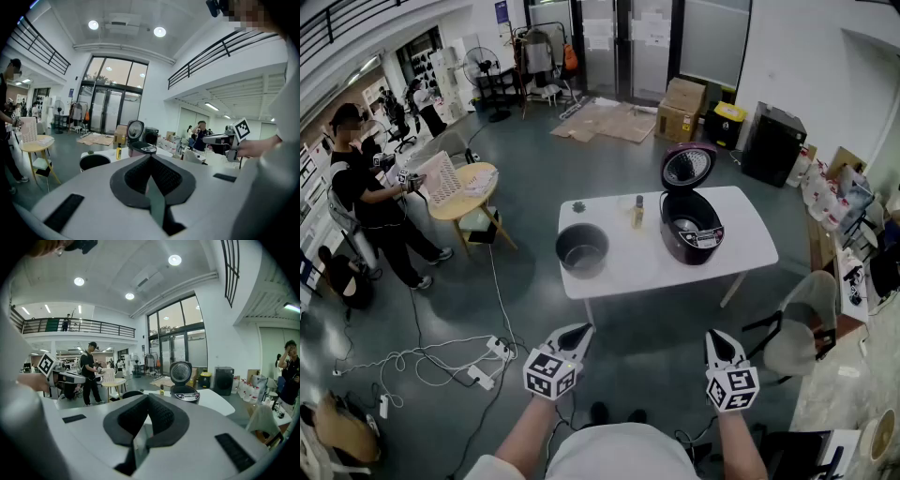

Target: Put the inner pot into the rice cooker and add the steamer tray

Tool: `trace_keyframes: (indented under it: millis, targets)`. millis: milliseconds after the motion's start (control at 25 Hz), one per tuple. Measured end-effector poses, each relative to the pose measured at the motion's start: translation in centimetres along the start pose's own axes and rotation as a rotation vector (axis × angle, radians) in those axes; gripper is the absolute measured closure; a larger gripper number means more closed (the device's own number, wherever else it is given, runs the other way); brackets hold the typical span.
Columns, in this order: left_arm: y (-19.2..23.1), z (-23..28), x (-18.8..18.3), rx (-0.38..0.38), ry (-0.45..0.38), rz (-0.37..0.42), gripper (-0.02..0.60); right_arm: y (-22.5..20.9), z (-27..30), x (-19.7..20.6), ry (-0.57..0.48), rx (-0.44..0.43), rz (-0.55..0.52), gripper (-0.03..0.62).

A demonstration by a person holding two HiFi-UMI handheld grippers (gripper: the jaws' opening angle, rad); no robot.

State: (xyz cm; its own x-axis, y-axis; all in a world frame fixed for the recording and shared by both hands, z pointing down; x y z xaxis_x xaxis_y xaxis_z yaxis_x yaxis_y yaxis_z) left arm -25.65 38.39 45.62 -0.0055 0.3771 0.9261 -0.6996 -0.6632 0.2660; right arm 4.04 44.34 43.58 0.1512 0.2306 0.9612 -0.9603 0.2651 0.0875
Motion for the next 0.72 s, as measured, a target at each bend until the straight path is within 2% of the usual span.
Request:
trace_keyframes:
  millis: [720]
  targets:
    - [-0.3, 2.1, -0.2, 0.013, -0.005, -0.008, 0.568, -1.3, 1.0, -0.2, -0.016, -0.008, 0.025, 0.583]
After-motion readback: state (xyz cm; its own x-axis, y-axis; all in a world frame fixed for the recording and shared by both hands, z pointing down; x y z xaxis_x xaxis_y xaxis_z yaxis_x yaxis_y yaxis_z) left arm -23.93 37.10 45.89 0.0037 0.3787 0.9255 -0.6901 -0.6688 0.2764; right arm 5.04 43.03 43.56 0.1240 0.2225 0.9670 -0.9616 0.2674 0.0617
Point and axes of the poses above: the fingertips, and each gripper's own axes: z forward along the fingers, y to its left, x out of its underside, the point moved 3 cm from there along -z, backward along the fingers, and after that the axes turned 6 degrees about -z, right-handed, at the moved point
